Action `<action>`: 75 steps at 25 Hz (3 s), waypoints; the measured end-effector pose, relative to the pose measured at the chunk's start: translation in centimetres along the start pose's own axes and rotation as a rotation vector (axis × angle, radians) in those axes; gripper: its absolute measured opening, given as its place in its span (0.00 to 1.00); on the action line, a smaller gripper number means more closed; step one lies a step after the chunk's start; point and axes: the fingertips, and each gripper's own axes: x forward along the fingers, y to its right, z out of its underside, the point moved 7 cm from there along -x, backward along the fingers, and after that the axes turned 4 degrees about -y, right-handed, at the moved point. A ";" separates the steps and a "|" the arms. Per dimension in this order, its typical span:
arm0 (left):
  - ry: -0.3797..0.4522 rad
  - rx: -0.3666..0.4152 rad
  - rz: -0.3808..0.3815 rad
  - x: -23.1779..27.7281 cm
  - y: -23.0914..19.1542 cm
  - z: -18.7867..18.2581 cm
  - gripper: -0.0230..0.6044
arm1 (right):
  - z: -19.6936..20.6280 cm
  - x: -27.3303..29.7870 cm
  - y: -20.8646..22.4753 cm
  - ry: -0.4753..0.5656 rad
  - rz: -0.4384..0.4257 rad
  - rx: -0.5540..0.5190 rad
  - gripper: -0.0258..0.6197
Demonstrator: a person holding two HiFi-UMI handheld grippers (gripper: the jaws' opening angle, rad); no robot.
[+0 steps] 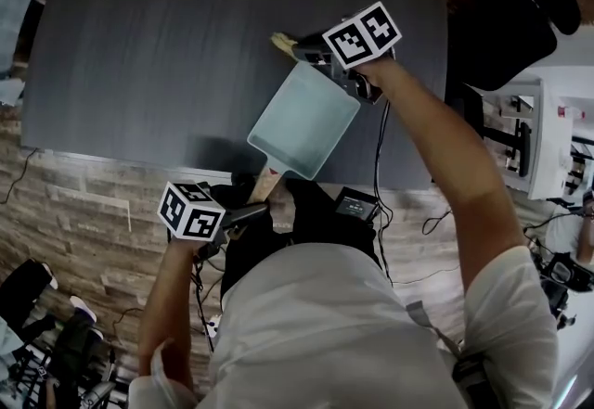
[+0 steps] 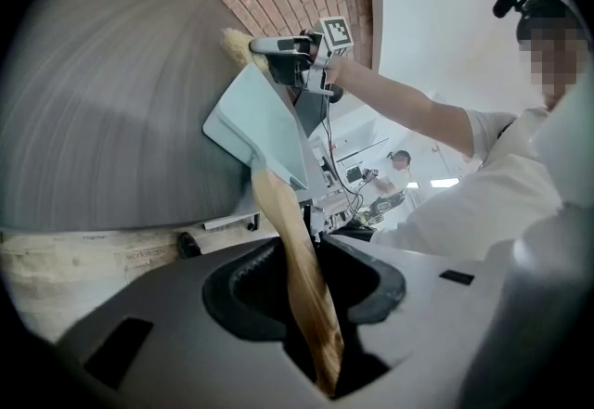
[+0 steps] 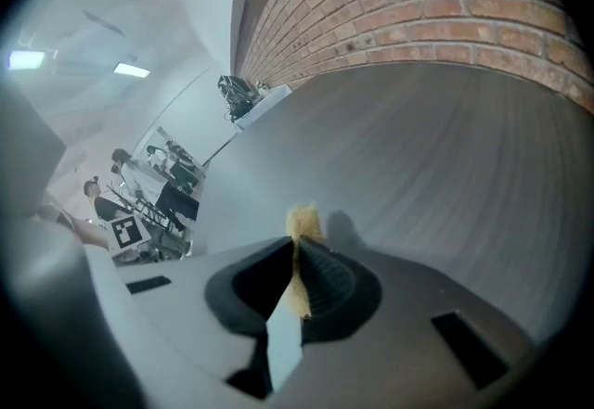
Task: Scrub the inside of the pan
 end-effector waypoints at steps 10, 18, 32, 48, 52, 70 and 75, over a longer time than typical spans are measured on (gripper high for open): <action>0.058 0.007 -0.021 -0.1 0.0 -0.1 0.24 | -2.8 0.7 -2.0 -0.014 0.187 -0.254 0.09; 0.214 -0.077 -0.064 -0.6 -0.3 -0.1 0.22 | -0.3 3.6 -4.6 -0.254 0.250 -0.515 0.09; 0.317 -0.094 -0.128 -1.0 -0.4 -0.5 0.22 | 1.2 4.6 -7.9 -0.306 0.155 -0.511 0.09; 0.332 -0.103 -0.139 -0.4 -0.2 -0.9 0.22 | 2.3 6.2 -12.0 -0.315 0.046 -0.520 0.09; 0.335 -0.102 -0.145 -0.3 -0.1 -1.0 0.22 | 2.6 6.7 -13.1 -0.320 0.028 -0.524 0.09; 0.371 -0.131 -0.144 0.9 -0.3 -3.0 0.22 | 3.4 8.2 -18.0 -0.295 -0.073 -0.562 0.09; 0.389 -0.137 -0.148 1.1 -0.3 -3.1 0.22 | 4.3 6.9 -18.9 -0.244 -0.067 -0.565 0.09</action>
